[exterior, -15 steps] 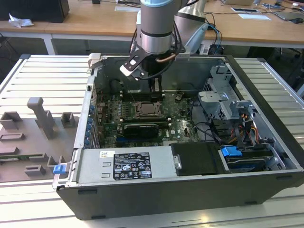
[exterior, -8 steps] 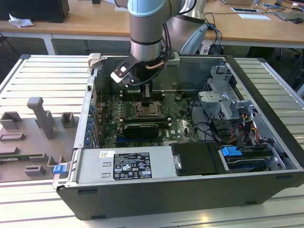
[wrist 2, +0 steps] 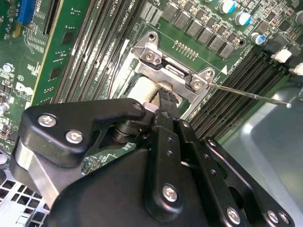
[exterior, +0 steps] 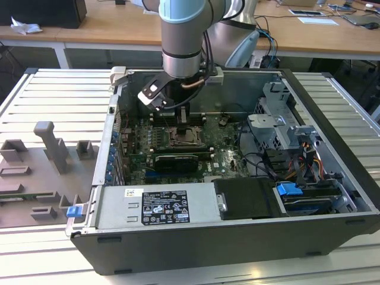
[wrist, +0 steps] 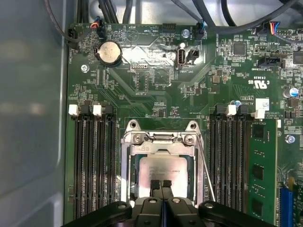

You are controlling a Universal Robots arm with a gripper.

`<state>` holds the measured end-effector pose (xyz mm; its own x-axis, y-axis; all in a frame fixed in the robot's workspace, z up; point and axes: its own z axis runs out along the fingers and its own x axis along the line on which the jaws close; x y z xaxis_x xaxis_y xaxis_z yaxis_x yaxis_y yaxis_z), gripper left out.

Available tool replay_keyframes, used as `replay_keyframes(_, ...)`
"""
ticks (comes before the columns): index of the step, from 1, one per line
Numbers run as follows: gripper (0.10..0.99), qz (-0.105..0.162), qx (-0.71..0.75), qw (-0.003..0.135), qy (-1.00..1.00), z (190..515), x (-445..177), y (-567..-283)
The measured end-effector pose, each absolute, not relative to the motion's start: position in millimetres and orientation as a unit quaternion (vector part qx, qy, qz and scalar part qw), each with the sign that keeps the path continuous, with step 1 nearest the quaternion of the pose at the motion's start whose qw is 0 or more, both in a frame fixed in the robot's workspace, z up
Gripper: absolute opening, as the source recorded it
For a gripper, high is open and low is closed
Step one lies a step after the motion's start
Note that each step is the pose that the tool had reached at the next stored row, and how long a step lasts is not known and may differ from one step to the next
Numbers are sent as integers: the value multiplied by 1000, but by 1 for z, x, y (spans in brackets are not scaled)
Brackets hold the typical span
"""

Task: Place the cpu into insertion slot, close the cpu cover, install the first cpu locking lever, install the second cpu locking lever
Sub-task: 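Close the cpu cover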

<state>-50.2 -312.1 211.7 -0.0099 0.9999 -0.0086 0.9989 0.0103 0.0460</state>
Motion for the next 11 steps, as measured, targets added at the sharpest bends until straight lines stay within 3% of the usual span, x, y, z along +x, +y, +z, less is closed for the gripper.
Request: replay_keyframes(11,106,13,703,19,711,203,-52,-312)
